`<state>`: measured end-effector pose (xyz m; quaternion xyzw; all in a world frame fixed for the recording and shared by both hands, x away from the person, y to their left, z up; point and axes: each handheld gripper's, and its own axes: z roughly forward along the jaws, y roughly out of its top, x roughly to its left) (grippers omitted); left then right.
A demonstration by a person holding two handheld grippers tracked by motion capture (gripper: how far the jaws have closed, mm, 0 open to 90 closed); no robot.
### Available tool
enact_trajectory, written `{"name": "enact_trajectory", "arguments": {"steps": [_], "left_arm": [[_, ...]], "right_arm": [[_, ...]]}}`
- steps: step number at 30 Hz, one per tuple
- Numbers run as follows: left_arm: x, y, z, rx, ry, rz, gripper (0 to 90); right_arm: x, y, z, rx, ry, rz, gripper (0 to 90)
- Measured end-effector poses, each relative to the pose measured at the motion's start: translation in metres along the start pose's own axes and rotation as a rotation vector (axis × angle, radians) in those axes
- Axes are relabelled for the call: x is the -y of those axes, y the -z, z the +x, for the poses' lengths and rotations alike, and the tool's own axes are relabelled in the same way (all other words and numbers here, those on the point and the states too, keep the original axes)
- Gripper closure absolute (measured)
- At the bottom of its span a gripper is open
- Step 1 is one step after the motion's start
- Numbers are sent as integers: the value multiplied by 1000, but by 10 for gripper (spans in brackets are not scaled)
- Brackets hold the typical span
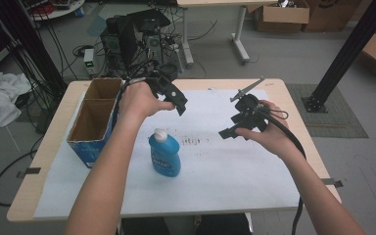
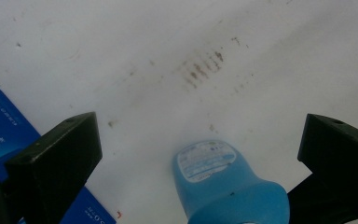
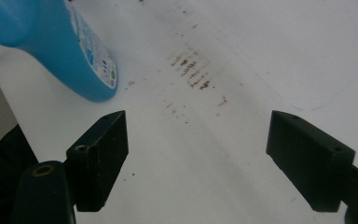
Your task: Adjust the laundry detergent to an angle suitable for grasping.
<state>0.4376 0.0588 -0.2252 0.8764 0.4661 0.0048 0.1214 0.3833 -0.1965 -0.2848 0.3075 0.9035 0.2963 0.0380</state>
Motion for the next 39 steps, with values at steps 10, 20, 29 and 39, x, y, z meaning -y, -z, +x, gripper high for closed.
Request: {"name": "enact_trajectory", "arguments": {"steps": [10, 20, 29, 39], "left_arm": [[1, 2, 0, -1, 2, 0, 2], [0, 1, 0, 0, 2, 6, 2], [1, 2, 0, -4, 8, 1, 2], [2, 3, 0, -7, 7, 4, 2]], "right_arm": [[3, -9, 29, -28, 65, -39, 210], [6, -22, 51, -56, 93, -68, 213], [11, -41, 71, -72, 115, -101, 220], [12, -64, 84, -100, 114, -134, 219]]}}
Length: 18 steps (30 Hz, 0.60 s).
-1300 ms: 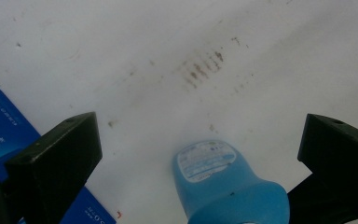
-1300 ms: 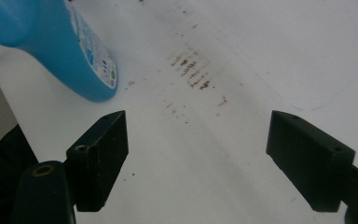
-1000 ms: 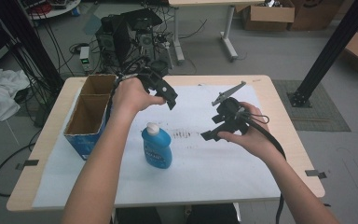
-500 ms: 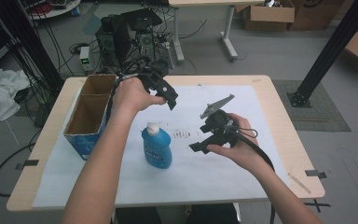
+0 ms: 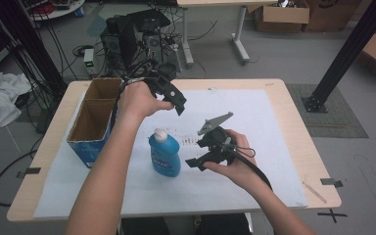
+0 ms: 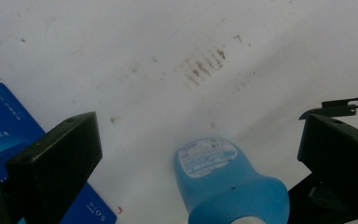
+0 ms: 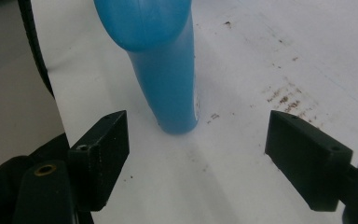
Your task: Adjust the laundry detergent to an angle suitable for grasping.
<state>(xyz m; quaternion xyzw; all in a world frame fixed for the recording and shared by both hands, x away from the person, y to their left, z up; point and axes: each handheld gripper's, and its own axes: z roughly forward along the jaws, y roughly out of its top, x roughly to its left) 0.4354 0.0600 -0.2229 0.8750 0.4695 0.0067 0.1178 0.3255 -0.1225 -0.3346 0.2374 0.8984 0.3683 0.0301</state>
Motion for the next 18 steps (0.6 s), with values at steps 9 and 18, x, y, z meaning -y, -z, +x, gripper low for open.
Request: {"name": "enact_trajectory", "arguments": {"steps": [9, 18], "left_arm": [[0, -1, -1, -5, 1, 4, 2], [0, -2, 0, -4, 0, 7, 1]], "right_arm": [[-1, -21, 4, -26, -7, -38, 215], [-4, -38, 6, -42, -22, -57, 200]]}}
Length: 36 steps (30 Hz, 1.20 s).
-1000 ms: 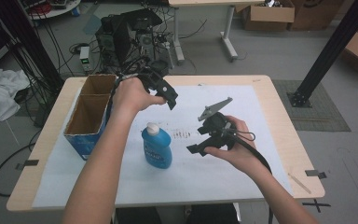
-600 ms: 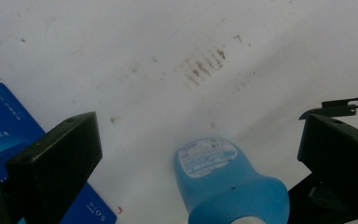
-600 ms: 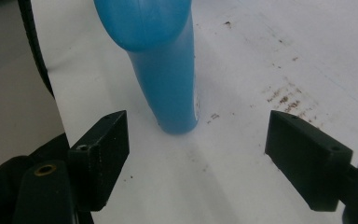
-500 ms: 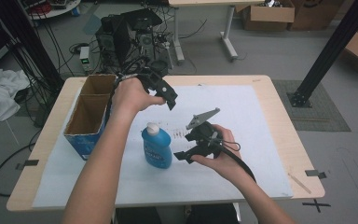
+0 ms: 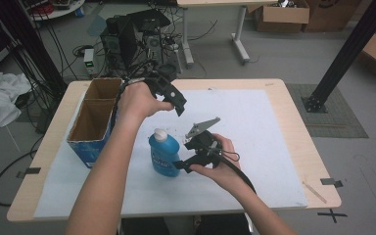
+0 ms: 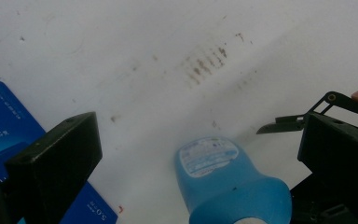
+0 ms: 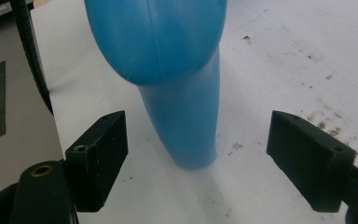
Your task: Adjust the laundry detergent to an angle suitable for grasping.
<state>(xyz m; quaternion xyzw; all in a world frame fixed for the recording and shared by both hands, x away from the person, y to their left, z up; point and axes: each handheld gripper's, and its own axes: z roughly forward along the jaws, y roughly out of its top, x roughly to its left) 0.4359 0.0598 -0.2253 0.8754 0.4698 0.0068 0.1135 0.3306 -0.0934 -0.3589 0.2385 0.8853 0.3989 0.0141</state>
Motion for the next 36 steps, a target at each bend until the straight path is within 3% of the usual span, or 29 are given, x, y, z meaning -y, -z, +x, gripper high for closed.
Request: {"name": "enact_trajectory", "arguments": {"steps": [10, 24, 36], "left_arm": [[2, 0, 2, 0, 1, 5, 1], [2, -2, 5, 1, 10, -1, 1], [3, -1, 8, 3, 15, 1, 2]], "right_arm": [[-5, -15, 6, -20, 6, -36, 186], [-8, -35, 10, -13, 17, -51, 180], [-9, -39, 12, -5, 22, -121, 226]]}}
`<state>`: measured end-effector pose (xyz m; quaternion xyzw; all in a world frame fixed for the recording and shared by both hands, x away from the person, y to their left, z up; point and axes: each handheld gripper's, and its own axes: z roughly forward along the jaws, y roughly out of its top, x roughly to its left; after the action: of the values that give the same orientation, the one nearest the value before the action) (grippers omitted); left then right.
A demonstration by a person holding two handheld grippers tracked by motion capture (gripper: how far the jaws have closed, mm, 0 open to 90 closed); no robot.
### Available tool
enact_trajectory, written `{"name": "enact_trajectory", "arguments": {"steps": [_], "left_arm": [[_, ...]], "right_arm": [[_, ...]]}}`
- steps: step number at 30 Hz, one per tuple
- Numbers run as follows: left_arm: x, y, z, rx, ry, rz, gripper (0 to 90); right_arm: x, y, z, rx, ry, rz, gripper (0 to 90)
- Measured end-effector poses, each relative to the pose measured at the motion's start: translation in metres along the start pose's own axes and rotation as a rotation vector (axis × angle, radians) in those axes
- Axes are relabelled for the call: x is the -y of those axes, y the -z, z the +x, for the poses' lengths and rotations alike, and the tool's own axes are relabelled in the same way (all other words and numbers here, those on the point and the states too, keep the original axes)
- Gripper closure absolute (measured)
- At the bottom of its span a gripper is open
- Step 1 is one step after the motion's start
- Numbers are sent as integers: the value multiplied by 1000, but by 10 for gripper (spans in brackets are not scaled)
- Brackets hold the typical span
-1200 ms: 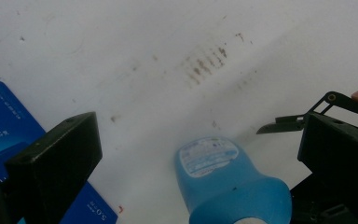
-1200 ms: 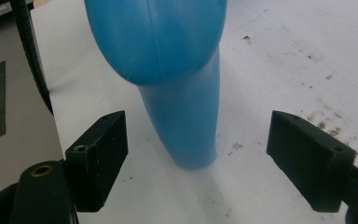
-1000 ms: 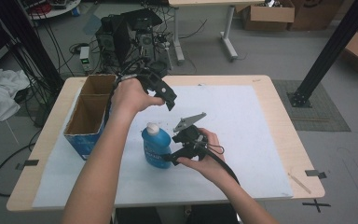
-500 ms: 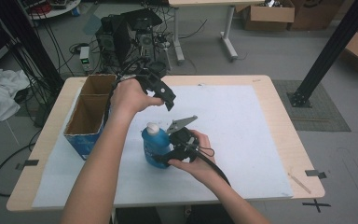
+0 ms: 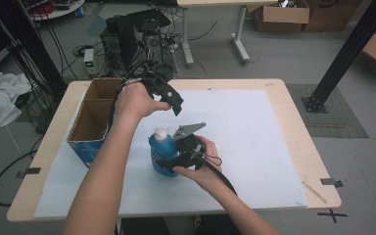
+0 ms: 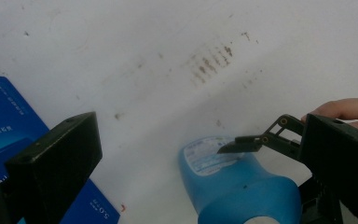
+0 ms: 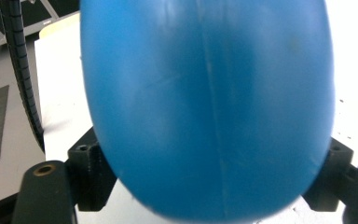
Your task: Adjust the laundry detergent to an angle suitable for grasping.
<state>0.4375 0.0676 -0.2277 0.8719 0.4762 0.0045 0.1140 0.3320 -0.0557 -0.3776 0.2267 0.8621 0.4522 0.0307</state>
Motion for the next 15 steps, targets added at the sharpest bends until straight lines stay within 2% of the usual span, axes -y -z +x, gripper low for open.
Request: {"name": "enact_trajectory", "arguments": {"steps": [15], "left_arm": [[1, 1, 2, 0, 2, -1, 2]], "right_arm": [[0, -8, 3, 17, 11, 9, 322]]}}
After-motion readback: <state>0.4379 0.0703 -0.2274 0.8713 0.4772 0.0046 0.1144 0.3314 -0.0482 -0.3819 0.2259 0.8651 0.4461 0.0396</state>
